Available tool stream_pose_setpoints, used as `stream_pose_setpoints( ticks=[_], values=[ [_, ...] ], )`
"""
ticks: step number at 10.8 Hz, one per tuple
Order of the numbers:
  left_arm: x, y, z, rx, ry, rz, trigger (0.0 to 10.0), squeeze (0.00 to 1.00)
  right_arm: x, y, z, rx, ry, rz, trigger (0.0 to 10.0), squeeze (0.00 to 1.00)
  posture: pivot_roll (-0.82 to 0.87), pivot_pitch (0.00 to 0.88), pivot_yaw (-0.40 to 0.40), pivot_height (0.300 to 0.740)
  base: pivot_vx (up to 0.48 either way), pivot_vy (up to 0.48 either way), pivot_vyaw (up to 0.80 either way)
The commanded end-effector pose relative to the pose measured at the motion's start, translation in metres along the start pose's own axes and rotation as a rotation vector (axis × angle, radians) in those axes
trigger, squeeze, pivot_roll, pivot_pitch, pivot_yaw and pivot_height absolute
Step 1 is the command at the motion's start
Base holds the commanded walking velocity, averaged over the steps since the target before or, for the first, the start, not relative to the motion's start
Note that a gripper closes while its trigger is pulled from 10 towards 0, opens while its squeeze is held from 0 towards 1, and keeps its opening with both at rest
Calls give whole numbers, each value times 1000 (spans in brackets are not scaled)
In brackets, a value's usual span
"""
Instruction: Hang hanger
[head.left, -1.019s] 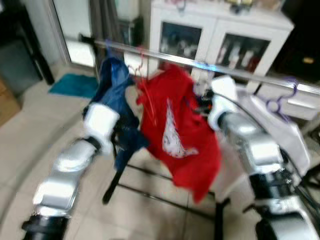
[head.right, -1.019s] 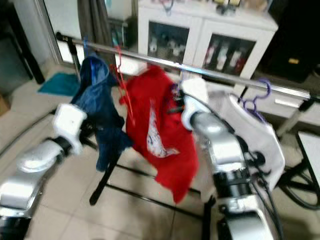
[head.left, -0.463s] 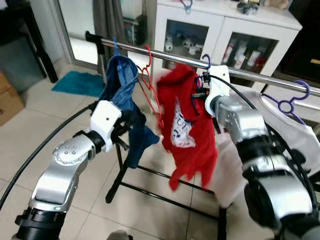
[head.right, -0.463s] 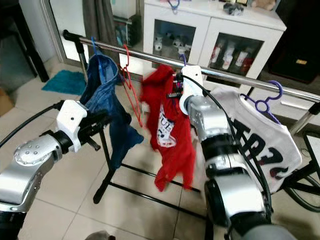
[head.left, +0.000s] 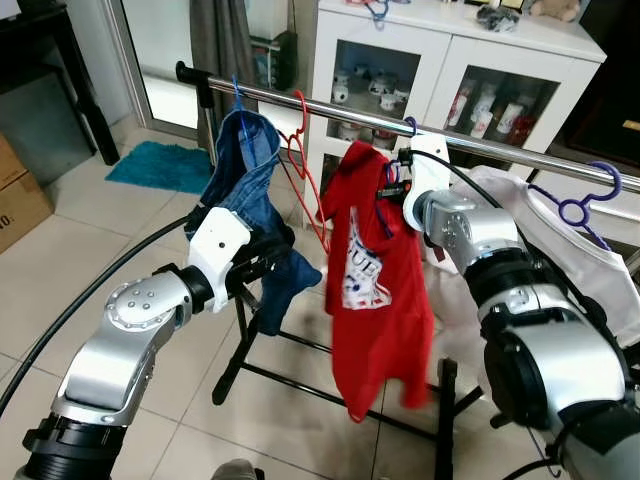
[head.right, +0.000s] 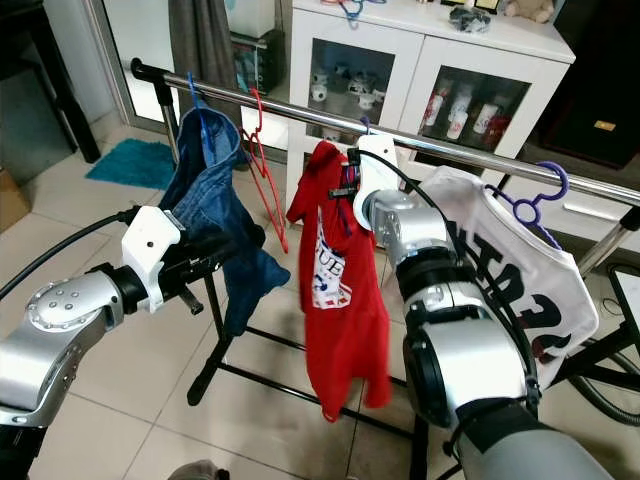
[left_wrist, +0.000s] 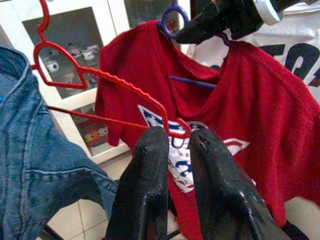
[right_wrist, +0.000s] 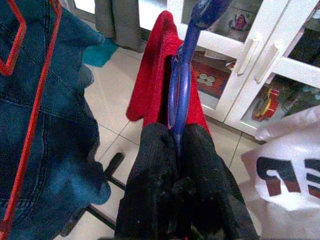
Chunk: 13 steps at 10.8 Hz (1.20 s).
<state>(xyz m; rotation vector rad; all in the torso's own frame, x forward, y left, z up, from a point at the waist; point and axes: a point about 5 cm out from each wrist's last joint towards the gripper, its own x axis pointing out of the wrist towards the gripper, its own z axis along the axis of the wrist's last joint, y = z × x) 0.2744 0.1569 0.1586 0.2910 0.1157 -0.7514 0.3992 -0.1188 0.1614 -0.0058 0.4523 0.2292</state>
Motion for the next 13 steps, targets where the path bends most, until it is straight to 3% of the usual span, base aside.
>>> stream_pose_setpoints(
  ticks=[1, 2, 3, 5, 7, 8, 9, 10, 13],
  values=[
    [1, -3, 1, 5, 8, -22, 10000, 0, 1, 1, 3, 7, -6, 13, 10000, 0, 91, 0, -77, 740, 0, 0, 0],
    [1, -4, -1, -2, 15, -19, 10000, 0, 1, 3, 4, -17, -28, 39, 10000, 275, 94, 0, -80, 740, 0, 0, 0],
    [1, -2, -2, -26, 5, 27, 10000, 0, -3, 6, 14, -51, -161, 113, 10000, 1000, 100, 0, -88, 740, 0, 0, 0],
    [2, -2, -5, -5, 19, 79, 10000, 0, -23, 6, 15, 17, -279, 295, 10000, 1000, 100, 0, -88, 740, 0, 0, 0],
    [2, 3, -2, -59, -21, 158, 10000, 0, -53, 1, 6, 49, -337, 392, 10000, 1000, 84, 0, -67, 740, 0, 0, 0],
    [4, 4, -3, -98, -43, 220, 10000, 0, -79, -8, -3, 1, -421, 379, 10000, 1000, 72, 0, -58, 740, 0, 0, 0],
    [5, 3, -3, -112, -49, 238, 10000, 0, -91, -11, -7, -11, -456, 368, 10000, 1000, 66, 0, -55, 740, 0, 0, 0],
    [9, 0, -2, -131, -63, 246, 10000, 129, -111, -17, -15, -18, -486, 334, 10000, 1000, 60, 0, -54, 740, 0, -480, 0],
    [10, -5, 0, -121, -68, 235, 10000, 114, -134, -32, -37, -9, -469, 242, 10000, 1000, 55, 0, -54, 740, 0, -480, 0]
  ],
)
